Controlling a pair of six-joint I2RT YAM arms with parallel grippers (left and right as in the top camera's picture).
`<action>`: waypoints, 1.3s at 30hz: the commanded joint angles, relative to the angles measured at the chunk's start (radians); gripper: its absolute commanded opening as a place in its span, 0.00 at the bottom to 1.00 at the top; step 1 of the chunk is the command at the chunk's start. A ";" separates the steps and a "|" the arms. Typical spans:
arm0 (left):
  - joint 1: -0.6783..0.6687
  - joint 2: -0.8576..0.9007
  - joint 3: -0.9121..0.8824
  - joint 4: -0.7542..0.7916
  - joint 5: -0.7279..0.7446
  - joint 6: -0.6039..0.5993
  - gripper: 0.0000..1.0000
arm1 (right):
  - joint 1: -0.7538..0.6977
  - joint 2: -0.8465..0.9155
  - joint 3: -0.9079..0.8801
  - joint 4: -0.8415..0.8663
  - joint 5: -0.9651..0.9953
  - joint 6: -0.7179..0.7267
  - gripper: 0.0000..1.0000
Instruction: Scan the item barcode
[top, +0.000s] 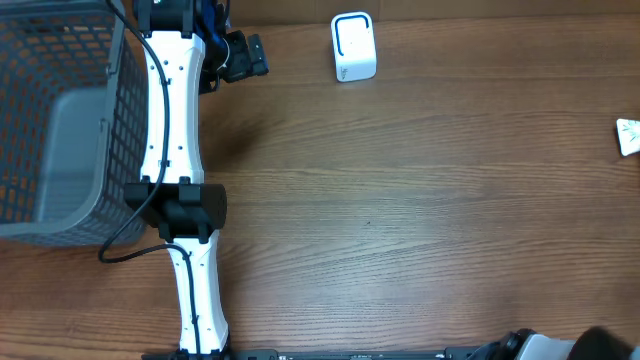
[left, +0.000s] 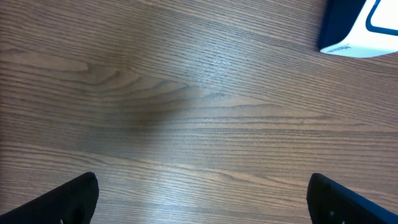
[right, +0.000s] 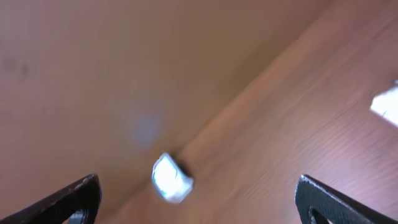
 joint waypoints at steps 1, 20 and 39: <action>0.004 0.004 -0.006 -0.002 -0.014 -0.006 1.00 | 0.079 0.004 -0.006 -0.113 0.025 -0.045 1.00; 0.004 0.004 -0.006 -0.002 -0.014 -0.006 1.00 | 0.586 -0.166 -0.451 -0.190 0.370 -0.054 1.00; 0.004 0.004 -0.006 -0.002 -0.014 -0.006 1.00 | 0.601 -0.620 -0.810 -0.121 0.372 -0.055 1.00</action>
